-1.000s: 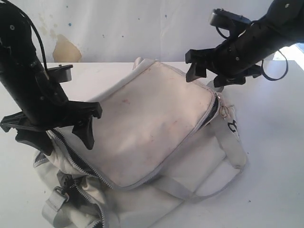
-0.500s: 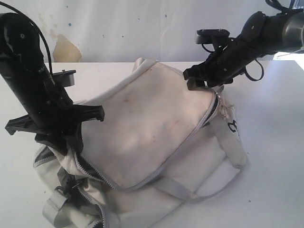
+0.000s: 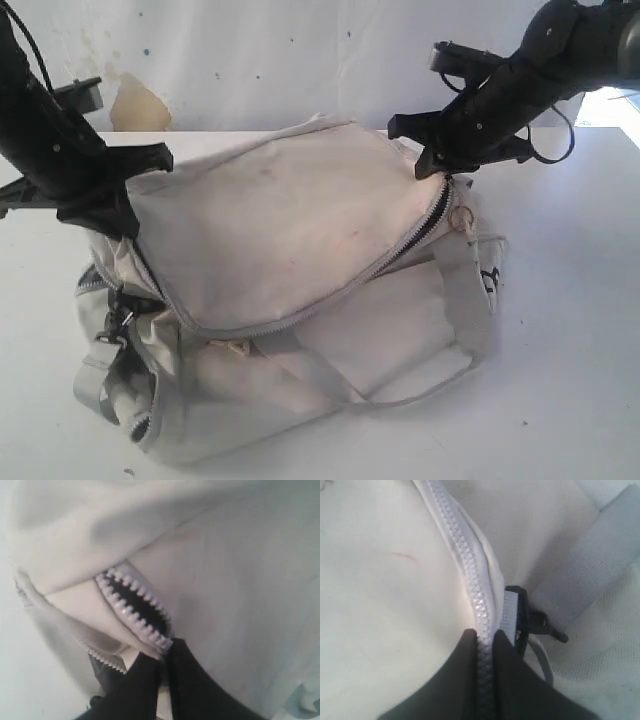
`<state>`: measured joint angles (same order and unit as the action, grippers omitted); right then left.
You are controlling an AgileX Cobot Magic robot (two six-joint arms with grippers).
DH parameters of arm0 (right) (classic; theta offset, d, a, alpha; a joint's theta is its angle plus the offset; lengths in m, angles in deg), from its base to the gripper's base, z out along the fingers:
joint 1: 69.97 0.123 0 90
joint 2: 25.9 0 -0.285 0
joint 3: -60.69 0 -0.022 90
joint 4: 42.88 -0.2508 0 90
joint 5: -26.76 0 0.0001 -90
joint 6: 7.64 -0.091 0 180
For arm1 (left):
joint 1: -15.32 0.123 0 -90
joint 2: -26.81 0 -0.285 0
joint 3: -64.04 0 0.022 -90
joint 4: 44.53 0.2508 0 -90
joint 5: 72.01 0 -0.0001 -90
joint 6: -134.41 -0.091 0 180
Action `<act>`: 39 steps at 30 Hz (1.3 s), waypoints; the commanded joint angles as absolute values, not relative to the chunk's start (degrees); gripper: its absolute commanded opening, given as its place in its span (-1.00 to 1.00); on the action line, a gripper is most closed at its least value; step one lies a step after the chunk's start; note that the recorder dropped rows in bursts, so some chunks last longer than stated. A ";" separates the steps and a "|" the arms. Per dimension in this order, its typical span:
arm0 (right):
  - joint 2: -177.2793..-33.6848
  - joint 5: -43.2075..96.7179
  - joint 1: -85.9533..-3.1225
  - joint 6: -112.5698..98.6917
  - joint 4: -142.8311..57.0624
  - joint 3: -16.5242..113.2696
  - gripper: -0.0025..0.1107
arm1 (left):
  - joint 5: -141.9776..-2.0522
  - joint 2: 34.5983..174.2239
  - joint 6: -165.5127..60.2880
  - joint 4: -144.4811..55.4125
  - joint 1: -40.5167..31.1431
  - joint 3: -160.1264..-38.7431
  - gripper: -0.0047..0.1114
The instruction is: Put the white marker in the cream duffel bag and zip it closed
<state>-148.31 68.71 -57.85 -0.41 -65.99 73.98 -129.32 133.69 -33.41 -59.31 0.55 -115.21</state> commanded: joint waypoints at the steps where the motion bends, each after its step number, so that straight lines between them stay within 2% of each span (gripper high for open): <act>1: -142.56 68.68 -58.04 -6.45 -63.07 70.44 -0.96 | -123.94 135.23 -36.67 -60.16 2.89 -120.32 -0.92; 9: -135.47 66.90 -55.35 -7.64 -63.58 59.08 -0.96 | -122.63 143.61 -49.84 -70.78 4.62 -130.68 -0.92; 20: -132.50 62.37 -52.28 -10.85 -63.46 52.02 -0.96 | -125.62 148.60 -49.64 -67.26 6.85 -136.65 -0.92; 22: -132.50 62.27 -52.28 -12.00 -62.20 52.02 -0.89 | -127.44 148.65 -49.89 -66.99 7.23 -137.36 -0.75; 24: -132.50 62.27 -52.28 -12.00 -62.20 52.02 -0.66 | -128.79 148.65 -50.95 -66.99 7.23 -137.91 -0.45; 25: -132.50 62.27 -52.28 -12.27 -62.20 52.02 -0.33 | -130.83 148.65 -50.95 -66.99 7.23 -138.88 -0.08; 28: -132.50 62.69 -52.60 -12.67 -62.20 52.86 0.21 | -135.55 148.65 -52.39 -66.42 7.23 -141.20 0.56; 30: -132.50 64.40 -53.74 -12.67 -62.07 54.54 0.36 | -141.98 148.29 -54.52 -66.55 7.23 -143.81 0.89; 34: -132.60 67.48 -57.33 -12.67 -62.07 57.71 0.23 | -141.98 146.18 -56.16 -68.08 7.13 -145.10 0.77; 38: -132.71 70.90 -60.91 -11.95 -62.69 58.91 0.21 | -141.98 143.98 -60.75 -68.49 2.19 -145.10 0.32; 39: -132.82 71.37 -61.32 -11.95 -62.69 58.91 0.21 | -141.98 143.98 -60.99 -68.49 0.62 -145.10 0.33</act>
<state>-133.19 69.89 -59.69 -12.44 -62.41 58.52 -141.68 145.05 -59.07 -67.46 3.97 -144.74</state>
